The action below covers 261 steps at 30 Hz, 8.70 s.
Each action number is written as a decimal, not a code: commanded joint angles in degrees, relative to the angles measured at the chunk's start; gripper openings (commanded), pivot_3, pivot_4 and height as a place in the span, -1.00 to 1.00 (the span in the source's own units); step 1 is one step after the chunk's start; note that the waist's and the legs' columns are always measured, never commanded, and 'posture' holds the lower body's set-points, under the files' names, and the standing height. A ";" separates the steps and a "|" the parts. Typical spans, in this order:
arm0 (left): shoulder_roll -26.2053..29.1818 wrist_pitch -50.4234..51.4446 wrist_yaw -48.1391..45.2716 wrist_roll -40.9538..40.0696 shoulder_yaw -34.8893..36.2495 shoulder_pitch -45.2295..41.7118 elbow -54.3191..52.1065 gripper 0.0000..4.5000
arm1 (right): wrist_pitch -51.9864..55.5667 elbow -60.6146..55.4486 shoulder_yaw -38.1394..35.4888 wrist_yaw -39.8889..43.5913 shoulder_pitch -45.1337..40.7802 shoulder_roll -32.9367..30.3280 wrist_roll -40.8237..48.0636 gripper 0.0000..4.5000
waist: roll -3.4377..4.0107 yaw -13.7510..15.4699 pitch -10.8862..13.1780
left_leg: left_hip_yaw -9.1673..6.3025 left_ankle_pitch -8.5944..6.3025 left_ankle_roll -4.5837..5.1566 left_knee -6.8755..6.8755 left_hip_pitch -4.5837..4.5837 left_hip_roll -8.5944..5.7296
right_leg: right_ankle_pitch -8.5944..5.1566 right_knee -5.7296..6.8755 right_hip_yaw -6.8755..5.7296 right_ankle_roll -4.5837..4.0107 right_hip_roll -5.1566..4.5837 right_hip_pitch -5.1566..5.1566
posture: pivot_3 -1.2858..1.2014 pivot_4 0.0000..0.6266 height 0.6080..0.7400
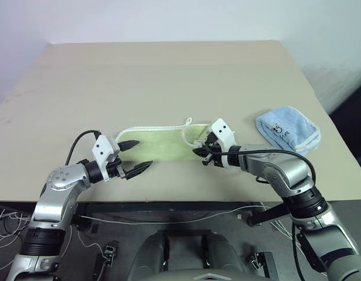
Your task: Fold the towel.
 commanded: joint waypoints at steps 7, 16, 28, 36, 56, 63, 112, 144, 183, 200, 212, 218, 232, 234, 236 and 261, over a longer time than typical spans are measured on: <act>0.00 -0.12 -0.15 -0.69 0.77 -0.36 -1.83 0.92 | 2.82 -8.97 -6.28 3.11 2.65 -1.23 1.90 0.35 | 0.00 0.06 0.00 | 0.00 0.00 0.00 0.00 0.00 0.00 | 0.00 0.00 0.02 0.00 -0.02 0.00 | 0.03 -0.52 1.00; 0.16 -0.11 0.20 -0.92 1.26 0.43 -2.09 0.92 | 4.36 -14.79 -22.50 7.04 7.28 -7.61 9.78 0.17 | 0.00 0.09 0.00 | -0.05 0.00 0.00 -0.02 -0.01 -0.02 | 0.00 -0.04 0.01 0.00 -0.05 0.03 | 0.03 -0.52 1.00; -0.17 -0.37 0.00 -0.49 0.49 -1.39 -0.50 0.92 | -15.61 5.11 -15.51 10.68 8.11 -10.47 -8.71 -0.99 | 0.00 -0.07 0.00 | -0.01 0.00 0.00 -0.03 0.00 -0.03 | 0.00 -0.04 -0.01 -0.01 -0.02 0.03 | 0.03 -0.52 1.00; 0.22 -0.05 0.24 -0.60 1.06 -0.88 -1.18 0.92 | -21.67 12.17 -10.59 13.24 1.58 -4.86 -13.82 -0.99 | 0.01 0.02 0.01 | -0.01 0.00 -0.01 -0.03 0.01 -0.03 | 0.00 -0.03 -0.02 0.00 0.02 0.01 | 0.03 -0.52 1.00; 0.57 1.45 1.96 -1.26 2.24 2.22 -4.69 0.92 | -33.97 33.31 -2.34 15.58 -12.09 12.01 -24.27 -0.99 | 0.02 -0.03 0.02 | -0.02 0.02 -0.04 -0.05 0.00 -0.06 | 0.00 -0.01 -0.04 -0.01 0.01 -0.03 | 0.03 -0.52 1.00; 0.74 2.18 3.13 -1.40 3.95 4.92 -6.93 0.92 | -35.13 35.95 0.62 16.08 -8.15 12.95 -28.40 -0.99 | 0.03 -0.18 0.00 | -0.03 0.02 -0.04 -0.06 0.01 -0.08 | 0.00 0.01 -0.04 -0.01 0.00 -0.05 | 0.03 -0.52 1.00; -25.67 30.24 78.47 -56.45 16.45 5.65 -13.62 0.59 | -31.50 10.28 -13.88 16.24 -4.55 5.55 -16.63 -1.00 | 0.06 1.53 -0.05 | -0.15 0.06 -0.13 0.06 0.18 -0.23 | 0.00 -0.01 -0.13 -0.01 0.03 0.29 | 0.03 -0.52 1.00; -4.90 24.89 61.55 -52.33 30.59 -0.64 -8.19 -0.99 | -31.40 9.24 -14.84 13.61 -2.76 5.05 -16.16 -1.00 | -0.04 0.19 0.02 | -0.15 0.07 -0.15 -0.06 0.09 -0.15 | -0.01 -0.05 -0.12 -0.02 0.07 0.12 | 0.03 -0.52 1.00; 0.10 38.32 22.95 -23.91 -2.59 -11.35 -20.26 0.34 | -29.19 4.05 -15.32 10.46 -0.24 4.77 -15.84 -1.00 | -0.03 -0.03 0.09 | -0.10 0.07 -0.14 -0.12 0.04 -0.13 | -0.01 -0.06 -0.04 -0.01 0.07 0.05 | 0.03 -0.52 1.00; -1.66 22.11 19.64 0.42 -11.16 -14.22 -1.48 -0.99 | -26.55 15.69 -2.50 13.11 -4.16 17.88 -17.61 -1.00 | -0.04 -0.07 0.10 | -0.11 0.08 -0.15 -0.10 0.02 -0.18 | 0.00 -0.04 -0.09 0.00 0.05 0.01 | 0.03 -0.52 1.00; -4.58 19.35 18.10 2.62 -7.74 -11.65 1.86 -0.99 | -29.26 17.58 0.13 13.82 0.72 16.45 -22.32 -1.00 | 0.01 -0.07 0.02 | -0.12 0.08 -0.16 -0.14 0.09 -0.16 | -0.01 -0.02 -0.07 -0.01 0.03 0.04 | 0.03 -0.52 1.00; -9.23 31.11 24.72 -15.77 13.06 -13.21 -1.44 -0.99 | -30.53 6.24 -4.03 15.95 2.85 12.44 -19.24 -1.00 | -0.04 -0.20 0.07 | -0.14 0.08 -0.16 -0.07 -0.03 -0.13 | 0.00 0.03 -0.08 0.00 0.02 -0.09 | 0.03 -0.52 1.00; -6.04 56.72 27.65 -33.28 24.59 -14.65 9.47 0.29 | -29.84 1.94 -8.45 13.89 4.37 8.84 -18.32 -1.00 | -0.08 -0.05 0.08 | -0.15 0.08 -0.17 -0.05 -0.02 -0.14 | 0.00 0.04 -0.10 0.01 0.06 -0.06 | 0.03 -0.52 1.00; -5.83 58.27 26.63 -33.01 23.26 -14.91 10.43 0.59 | -29.69 1.31 -8.33 13.27 4.86 9.28 -18.24 -1.00 | -0.08 -0.05 0.08 | -0.14 0.09 -0.17 -0.05 -0.02 -0.14 | 0.00 0.03 -0.10 0.01 0.05 -0.05 | 0.03 -0.52 1.00; -5.91 59.62 25.82 -32.55 21.75 -14.86 10.91 0.86 | -29.56 0.73 -8.24 12.73 5.37 9.59 -18.24 -1.00 | -0.07 -0.05 0.08 | -0.14 0.09 -0.17 -0.05 -0.02 -0.15 | 0.00 0.03 -0.09 0.01 0.05 -0.05 | 0.03 -0.52 1.00; -12.67 65.41 28.44 -32.42 18.13 -14.73 8.52 0.03 | -29.00 -0.84 -9.11 9.92 5.40 9.34 -18.12 -1.00 | -0.08 0.23 0.07 | -0.17 0.09 -0.19 -0.06 -0.01 -0.27 | 0.00 0.01 -0.14 0.00 -0.17 0.00 | 0.03 -0.52 1.00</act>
